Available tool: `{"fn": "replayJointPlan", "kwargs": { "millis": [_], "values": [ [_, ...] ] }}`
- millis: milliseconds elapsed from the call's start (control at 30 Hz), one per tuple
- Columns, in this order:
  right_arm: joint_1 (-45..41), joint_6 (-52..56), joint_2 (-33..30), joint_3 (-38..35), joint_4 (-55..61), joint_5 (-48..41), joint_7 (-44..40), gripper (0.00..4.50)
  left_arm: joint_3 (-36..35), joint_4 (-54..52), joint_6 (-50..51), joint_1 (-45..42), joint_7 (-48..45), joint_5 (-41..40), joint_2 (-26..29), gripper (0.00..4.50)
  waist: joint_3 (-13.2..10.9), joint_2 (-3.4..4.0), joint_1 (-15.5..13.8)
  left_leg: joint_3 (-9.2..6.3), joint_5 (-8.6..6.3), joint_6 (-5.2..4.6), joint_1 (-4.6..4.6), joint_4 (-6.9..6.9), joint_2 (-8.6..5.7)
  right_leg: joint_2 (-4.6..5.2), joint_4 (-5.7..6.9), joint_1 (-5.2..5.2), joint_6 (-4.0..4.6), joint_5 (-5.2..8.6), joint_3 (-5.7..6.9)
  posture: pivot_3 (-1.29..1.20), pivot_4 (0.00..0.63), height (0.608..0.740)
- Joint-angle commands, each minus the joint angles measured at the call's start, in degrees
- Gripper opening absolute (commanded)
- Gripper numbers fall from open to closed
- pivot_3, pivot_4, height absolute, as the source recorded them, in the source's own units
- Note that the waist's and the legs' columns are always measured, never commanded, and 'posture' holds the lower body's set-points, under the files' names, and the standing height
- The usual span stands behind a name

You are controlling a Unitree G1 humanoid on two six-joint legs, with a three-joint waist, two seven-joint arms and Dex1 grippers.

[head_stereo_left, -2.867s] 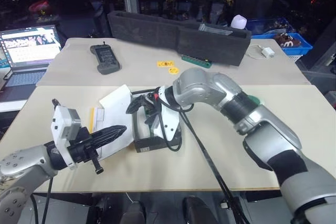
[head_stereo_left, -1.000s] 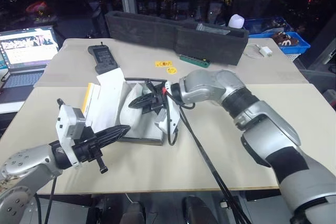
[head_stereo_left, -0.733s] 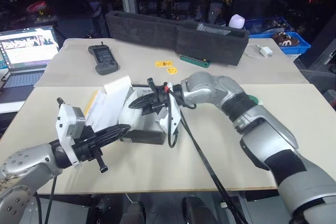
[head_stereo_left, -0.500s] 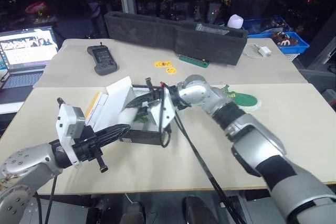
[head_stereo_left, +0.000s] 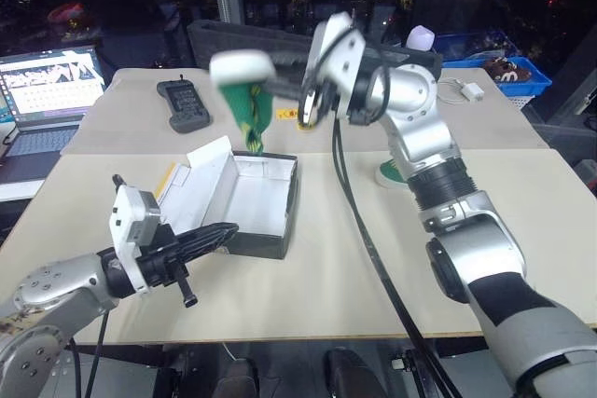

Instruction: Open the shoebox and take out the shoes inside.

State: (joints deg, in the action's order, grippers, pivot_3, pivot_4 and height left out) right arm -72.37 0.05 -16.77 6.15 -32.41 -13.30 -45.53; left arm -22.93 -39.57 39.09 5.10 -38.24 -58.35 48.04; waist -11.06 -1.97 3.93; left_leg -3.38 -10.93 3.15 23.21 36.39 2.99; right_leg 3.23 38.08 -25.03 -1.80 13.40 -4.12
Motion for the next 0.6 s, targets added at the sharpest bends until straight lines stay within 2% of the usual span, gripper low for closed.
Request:
{"fn": "replayJointPlan", "kwargs": {
  "millis": [33,167,267,400,533,600],
  "values": [
    [2.8,18.6,-0.9,-9.5,6.6,-6.4,11.4,0.57,0.4,-0.1,-0.3,-0.7,-0.3,0.5,0.3,0.00,0.0,-0.01,-0.5,0.00,0.00,0.00,0.02,0.01,-0.01,0.01,-0.02,0.01,0.00,0.00,0.01,0.00,0.150,0.715],
    [8.1,35.2,0.0,-19.4,14.5,-13.9,23.3,0.57,0.6,-0.2,-0.3,-0.6,-0.4,0.4,0.3,0.00,0.0,0.00,-0.6,0.01,0.00,0.00,0.12,0.02,-0.03,0.04,-0.09,-0.01,-0.02,0.01,0.00,0.00,0.150,0.715],
    [14.0,46.9,1.7,-30.0,21.7,-21.5,35.0,0.57,0.7,0.0,-0.1,-0.7,-0.6,0.5,0.4,0.00,0.0,0.01,-0.7,0.01,0.00,-0.01,0.22,-0.01,-0.03,0.04,-0.08,-0.12,-0.03,0.01,0.00,0.00,0.150,0.715],
    [24.0,56.6,4.1,-39.2,33.5,-28.4,45.6,0.57,0.9,0.2,0.0,-0.5,-1.0,0.6,0.6,0.00,0.0,0.01,-0.8,0.01,-0.02,-0.03,0.23,-0.06,-0.03,0.04,-0.10,-0.12,-0.06,0.04,0.00,0.00,0.150,0.715],
    [30.3,62.7,5.7,-45.4,41.2,-34.9,52.3,0.57,1.4,0.7,0.2,-0.9,-1.5,0.6,0.8,0.00,-0.1,0.14,-0.1,0.04,-0.02,-0.04,0.22,-0.03,-0.04,0.04,-0.10,-0.12,-0.09,0.05,-0.04,0.00,0.150,0.715],
    [34.4,65.3,6.6,-48.3,44.6,-37.5,55.8,0.57,1.7,1.1,0.2,-1.3,-1.8,0.8,1.0,0.00,-0.1,0.16,0.0,0.06,0.02,-0.09,0.19,0.00,-0.03,0.03,-0.09,-0.11,-0.42,0.20,-0.06,0.00,0.150,0.715]
  ]
}}
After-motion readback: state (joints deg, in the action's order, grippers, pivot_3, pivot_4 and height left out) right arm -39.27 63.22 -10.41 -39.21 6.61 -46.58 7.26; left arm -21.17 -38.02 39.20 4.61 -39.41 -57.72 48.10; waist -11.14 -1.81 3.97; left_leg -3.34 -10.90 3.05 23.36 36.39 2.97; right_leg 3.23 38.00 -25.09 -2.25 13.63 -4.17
